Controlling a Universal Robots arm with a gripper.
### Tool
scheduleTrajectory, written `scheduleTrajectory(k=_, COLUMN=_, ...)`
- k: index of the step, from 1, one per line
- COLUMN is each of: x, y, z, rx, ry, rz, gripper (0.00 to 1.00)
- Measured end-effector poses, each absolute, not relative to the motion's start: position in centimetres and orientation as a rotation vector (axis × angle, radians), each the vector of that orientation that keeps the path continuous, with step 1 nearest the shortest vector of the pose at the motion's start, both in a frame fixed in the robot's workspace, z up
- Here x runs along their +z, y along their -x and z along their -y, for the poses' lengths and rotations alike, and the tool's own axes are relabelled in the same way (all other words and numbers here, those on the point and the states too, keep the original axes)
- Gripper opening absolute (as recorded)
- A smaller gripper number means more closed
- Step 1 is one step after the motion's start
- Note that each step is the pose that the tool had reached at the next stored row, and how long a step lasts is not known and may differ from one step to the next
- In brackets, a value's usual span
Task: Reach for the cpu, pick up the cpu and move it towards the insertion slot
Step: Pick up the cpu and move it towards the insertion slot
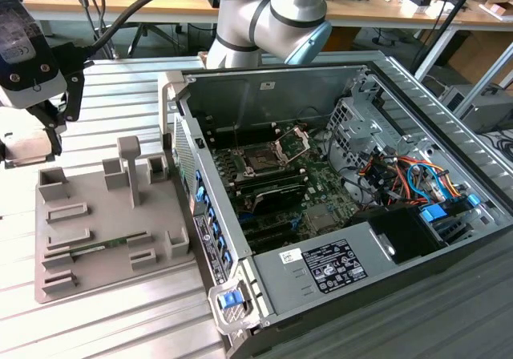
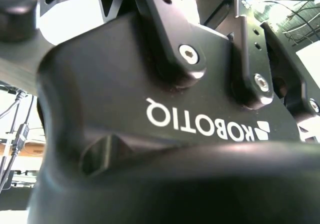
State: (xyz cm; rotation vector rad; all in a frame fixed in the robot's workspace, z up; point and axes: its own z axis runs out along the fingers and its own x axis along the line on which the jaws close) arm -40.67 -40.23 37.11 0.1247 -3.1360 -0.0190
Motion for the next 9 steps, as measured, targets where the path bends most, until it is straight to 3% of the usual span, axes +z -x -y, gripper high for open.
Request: scheduleTrajectory(k=9, x=37.48, y=40.67, z=40.23, rx=-0.019, ry=-0.125, rz=3.136, gripper=0.55)
